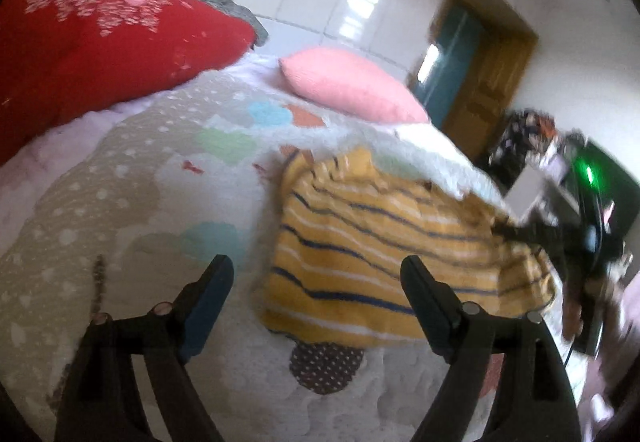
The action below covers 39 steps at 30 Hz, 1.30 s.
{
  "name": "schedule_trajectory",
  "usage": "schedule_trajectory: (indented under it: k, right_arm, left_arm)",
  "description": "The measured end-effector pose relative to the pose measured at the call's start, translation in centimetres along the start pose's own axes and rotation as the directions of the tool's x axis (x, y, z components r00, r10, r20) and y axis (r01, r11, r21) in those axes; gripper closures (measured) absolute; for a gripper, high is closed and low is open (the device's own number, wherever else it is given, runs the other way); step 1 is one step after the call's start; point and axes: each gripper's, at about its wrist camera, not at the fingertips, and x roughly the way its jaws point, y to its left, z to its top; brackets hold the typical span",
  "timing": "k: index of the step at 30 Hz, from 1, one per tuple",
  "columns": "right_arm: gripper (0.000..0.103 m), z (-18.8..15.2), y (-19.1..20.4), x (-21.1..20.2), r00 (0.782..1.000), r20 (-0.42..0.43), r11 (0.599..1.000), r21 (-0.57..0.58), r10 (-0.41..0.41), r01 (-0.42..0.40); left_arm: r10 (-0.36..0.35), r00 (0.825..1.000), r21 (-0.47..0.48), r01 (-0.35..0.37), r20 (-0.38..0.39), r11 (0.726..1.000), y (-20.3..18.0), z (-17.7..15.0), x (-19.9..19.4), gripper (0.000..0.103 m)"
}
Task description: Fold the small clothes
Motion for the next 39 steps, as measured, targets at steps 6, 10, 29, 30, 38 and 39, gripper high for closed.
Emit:
schedule_trajectory:
  k: [6, 10, 29, 30, 38, 39]
  right_arm:
    - [0.042, 3.3, -3.2, 5.9, 0.977, -0.096, 0.981, -0.004, -0.192, 0.193]
    - [0.037, 4.5, -7.7, 6.4, 0.96, -0.087, 0.948, 0.157, -0.267, 0.278]
    - [0.019, -8.1, 1.4, -6.3, 0.945, 0.113, 0.922, -0.209, -0.307, 0.325]
    - [0.019, -8.9, 1.5, -6.4, 0.945, 0.107, 0.92, -0.221, -0.307, 0.324]
    - [0.019, -11.5, 2.9, -6.4, 0.954, 0.092, 0.916, -0.264, -0.287, 0.301]
    - [0.019, -11.6, 3.1, -6.4, 0.955, 0.089, 0.918, -0.266, -0.281, 0.295]
  left_arm:
    - [-0.011, 0.988, -0.095, -0.004, -0.152, 0.995, 1.6, -0.9, 3.3, 0.018]
    - [0.001, 0.988, -0.098, -0.016, -0.156, 0.995, 1.7, -1.0, 3.6, 0.018]
    - [0.142, 0.984, 0.031, -0.14, -0.109, 0.99, -0.2, -1.7, 2.6, 0.018]
    - [0.145, 0.983, 0.035, -0.143, -0.108, 0.989, -0.3, -1.8, 2.5, 0.018]
    - [0.16, 0.981, 0.043, -0.156, -0.106, 0.987, -0.4, -2.0, 2.5, 0.018]
    - [0.161, 0.981, 0.045, -0.157, -0.106, 0.987, -0.5, -2.0, 2.5, 0.018]
